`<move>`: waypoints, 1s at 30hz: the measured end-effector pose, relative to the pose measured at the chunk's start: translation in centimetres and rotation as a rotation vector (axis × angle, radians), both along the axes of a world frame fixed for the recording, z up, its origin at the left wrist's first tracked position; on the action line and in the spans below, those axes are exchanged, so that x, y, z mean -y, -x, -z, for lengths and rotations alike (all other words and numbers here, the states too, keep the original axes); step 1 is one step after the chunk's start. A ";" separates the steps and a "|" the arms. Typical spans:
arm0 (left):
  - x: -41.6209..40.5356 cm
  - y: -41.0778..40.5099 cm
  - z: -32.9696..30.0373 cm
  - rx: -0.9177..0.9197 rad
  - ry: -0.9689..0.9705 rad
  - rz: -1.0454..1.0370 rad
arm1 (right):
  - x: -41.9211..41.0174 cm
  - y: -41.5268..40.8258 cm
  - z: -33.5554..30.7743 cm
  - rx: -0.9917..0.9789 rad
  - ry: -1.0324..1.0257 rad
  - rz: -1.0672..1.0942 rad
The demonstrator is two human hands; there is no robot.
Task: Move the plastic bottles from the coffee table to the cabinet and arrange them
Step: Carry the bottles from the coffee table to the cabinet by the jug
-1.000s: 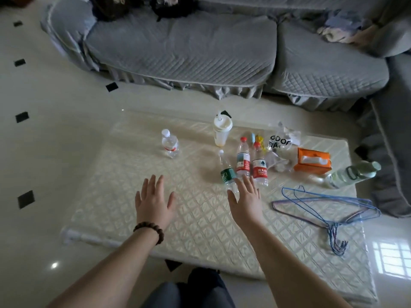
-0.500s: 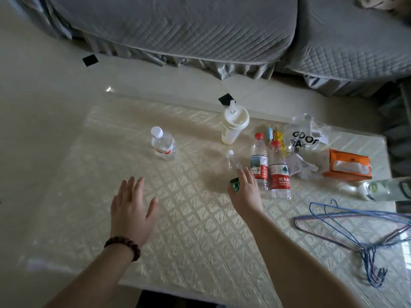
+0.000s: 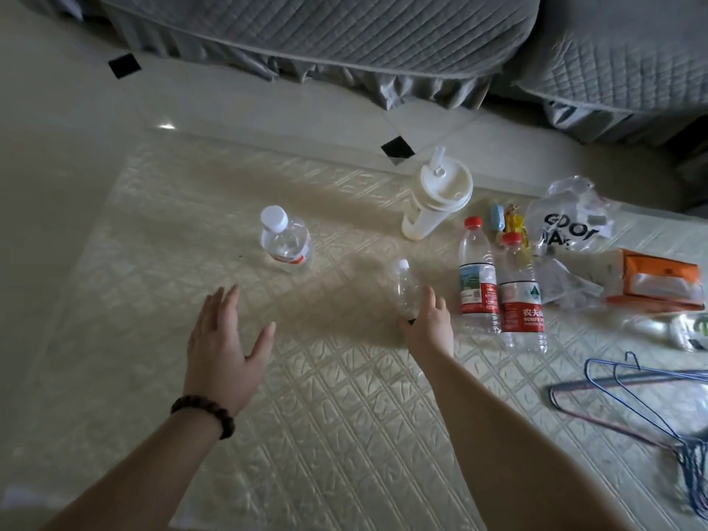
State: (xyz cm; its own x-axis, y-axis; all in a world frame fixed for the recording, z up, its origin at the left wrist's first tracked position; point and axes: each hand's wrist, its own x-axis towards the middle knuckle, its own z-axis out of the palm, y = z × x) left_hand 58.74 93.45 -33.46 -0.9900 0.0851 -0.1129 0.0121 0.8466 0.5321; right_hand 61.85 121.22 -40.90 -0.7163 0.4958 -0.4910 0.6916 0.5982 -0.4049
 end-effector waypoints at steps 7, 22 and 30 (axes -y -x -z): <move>-2.6 5.2 -1.3 0.036 -0.230 -0.070 | 1.9 1.2 -3.3 -0.187 0.051 0.040; -7.0 9.5 -0.4 0.059 -0.425 -0.236 | 4.4 -0.1 -8.5 -0.356 0.078 0.047; -6.0 5.3 -7.1 0.041 -0.364 -0.086 | 4.5 -1.5 -14.7 -0.383 0.080 0.080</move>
State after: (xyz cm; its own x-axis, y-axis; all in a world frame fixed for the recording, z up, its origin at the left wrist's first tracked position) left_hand 53.43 99.42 -26.38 -0.9905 0.0437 -0.1305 -0.0786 0.5990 0.7969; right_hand 63.38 116.71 -26.18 -0.8160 0.5281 -0.2353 0.5244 0.5047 -0.6858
